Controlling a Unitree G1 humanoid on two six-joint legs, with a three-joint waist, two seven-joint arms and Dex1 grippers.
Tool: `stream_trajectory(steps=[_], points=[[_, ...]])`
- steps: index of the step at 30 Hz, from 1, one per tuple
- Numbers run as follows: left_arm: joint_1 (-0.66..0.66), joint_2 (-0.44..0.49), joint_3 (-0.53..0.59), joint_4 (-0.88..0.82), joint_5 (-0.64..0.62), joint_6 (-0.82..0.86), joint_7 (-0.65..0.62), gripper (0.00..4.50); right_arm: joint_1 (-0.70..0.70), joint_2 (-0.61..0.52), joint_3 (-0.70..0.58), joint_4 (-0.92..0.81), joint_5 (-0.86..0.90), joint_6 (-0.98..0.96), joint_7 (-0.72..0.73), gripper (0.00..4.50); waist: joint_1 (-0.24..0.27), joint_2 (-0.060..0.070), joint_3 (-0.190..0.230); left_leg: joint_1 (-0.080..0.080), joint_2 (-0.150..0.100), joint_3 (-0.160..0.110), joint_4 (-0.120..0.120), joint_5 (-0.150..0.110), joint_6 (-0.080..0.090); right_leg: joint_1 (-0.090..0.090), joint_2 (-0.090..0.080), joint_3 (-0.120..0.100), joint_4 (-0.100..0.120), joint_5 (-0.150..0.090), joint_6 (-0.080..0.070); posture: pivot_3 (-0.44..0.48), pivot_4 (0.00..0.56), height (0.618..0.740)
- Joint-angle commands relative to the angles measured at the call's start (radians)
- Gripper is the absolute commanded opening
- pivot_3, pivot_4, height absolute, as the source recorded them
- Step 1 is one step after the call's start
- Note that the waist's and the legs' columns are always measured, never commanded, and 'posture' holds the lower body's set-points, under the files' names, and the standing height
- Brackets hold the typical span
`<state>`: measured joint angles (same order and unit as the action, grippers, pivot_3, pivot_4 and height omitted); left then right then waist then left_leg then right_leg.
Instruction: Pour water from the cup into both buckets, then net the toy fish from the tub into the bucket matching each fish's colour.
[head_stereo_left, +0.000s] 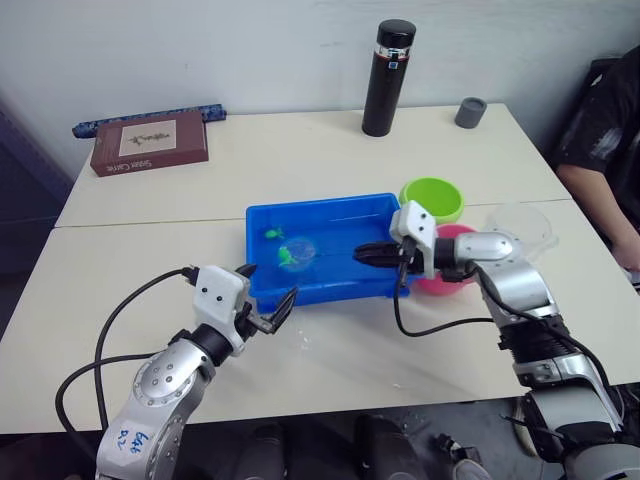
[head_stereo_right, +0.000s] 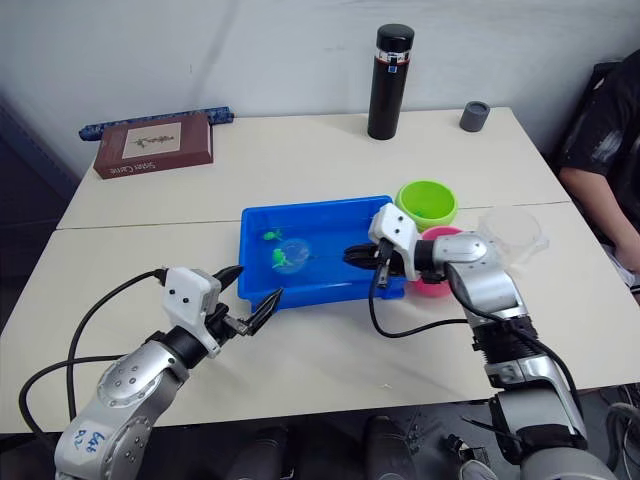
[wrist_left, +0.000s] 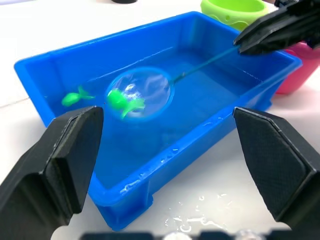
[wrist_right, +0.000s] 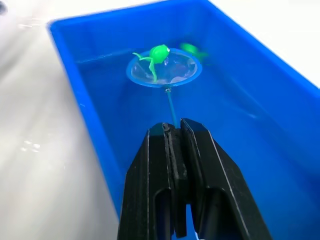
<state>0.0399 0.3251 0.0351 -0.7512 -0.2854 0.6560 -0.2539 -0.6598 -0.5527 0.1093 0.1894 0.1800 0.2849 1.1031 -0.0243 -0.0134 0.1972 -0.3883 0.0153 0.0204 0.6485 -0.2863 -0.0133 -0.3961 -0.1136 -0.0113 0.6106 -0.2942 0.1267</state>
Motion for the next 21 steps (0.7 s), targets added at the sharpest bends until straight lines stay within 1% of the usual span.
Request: stream_trajectory(steps=[1, 6, 15, 18, 21], points=[[-0.042, 0.017, 0.028, 0.012, -0.019, -0.024, -0.026, 4.46, 0.014, -0.034, -0.061, -0.076, 0.034, 0.016, -0.03, 0.0, 0.0, 0.0, 0.0, 0.0, 0.0, 0.001, 0.0, 0.0, 0.0, 0.0, 0.0, 0.0, 0.0, 0.0, 0.0, 0.0, 0.15, 0.74], [-0.105, 0.031, 0.029, 0.056, -0.027, -0.026, -0.055, 4.46, 0.047, -0.079, -0.136, -0.172, 0.072, 0.09, -0.083, 0.0, -0.002, 0.0, 0.0, 0.0, 0.0, 0.001, 0.0, 0.0, 0.0, 0.0, 0.0, 0.0, 0.0, 0.0, 0.0, 0.0, 0.15, 0.74], [-0.232, 0.045, 0.014, 0.173, -0.026, -0.06, -0.104, 4.46, 0.17, -0.133, -0.273, -0.395, 0.143, 0.235, -0.209, 0.0, 0.011, 0.0, 0.0, -0.001, 0.0, 0.005, 0.0, 0.0, 0.0, 0.0, 0.0, -0.001, 0.0, 0.0, 0.0, 0.0, 0.15, 0.74], [-0.267, 0.046, 0.005, 0.211, -0.025, -0.074, -0.12, 4.46, 0.192, -0.149, -0.325, -0.431, 0.154, 0.262, -0.257, 0.0, 0.018, 0.0, 0.0, -0.001, 0.0, 0.006, 0.0, 0.0, 0.0, 0.0, 0.0, -0.001, 0.0, 0.0, 0.0, 0.0, 0.15, 0.74], [-0.292, 0.043, -0.004, 0.244, -0.022, -0.088, -0.132, 4.46, 0.202, -0.167, -0.354, -0.421, 0.146, 0.254, -0.293, 0.0, 0.023, 0.0, 0.0, -0.001, 0.0, 0.006, 0.0, 0.0, 0.0, 0.0, 0.001, -0.001, -0.001, 0.0, 0.0, 0.0, 0.15, 0.74]])
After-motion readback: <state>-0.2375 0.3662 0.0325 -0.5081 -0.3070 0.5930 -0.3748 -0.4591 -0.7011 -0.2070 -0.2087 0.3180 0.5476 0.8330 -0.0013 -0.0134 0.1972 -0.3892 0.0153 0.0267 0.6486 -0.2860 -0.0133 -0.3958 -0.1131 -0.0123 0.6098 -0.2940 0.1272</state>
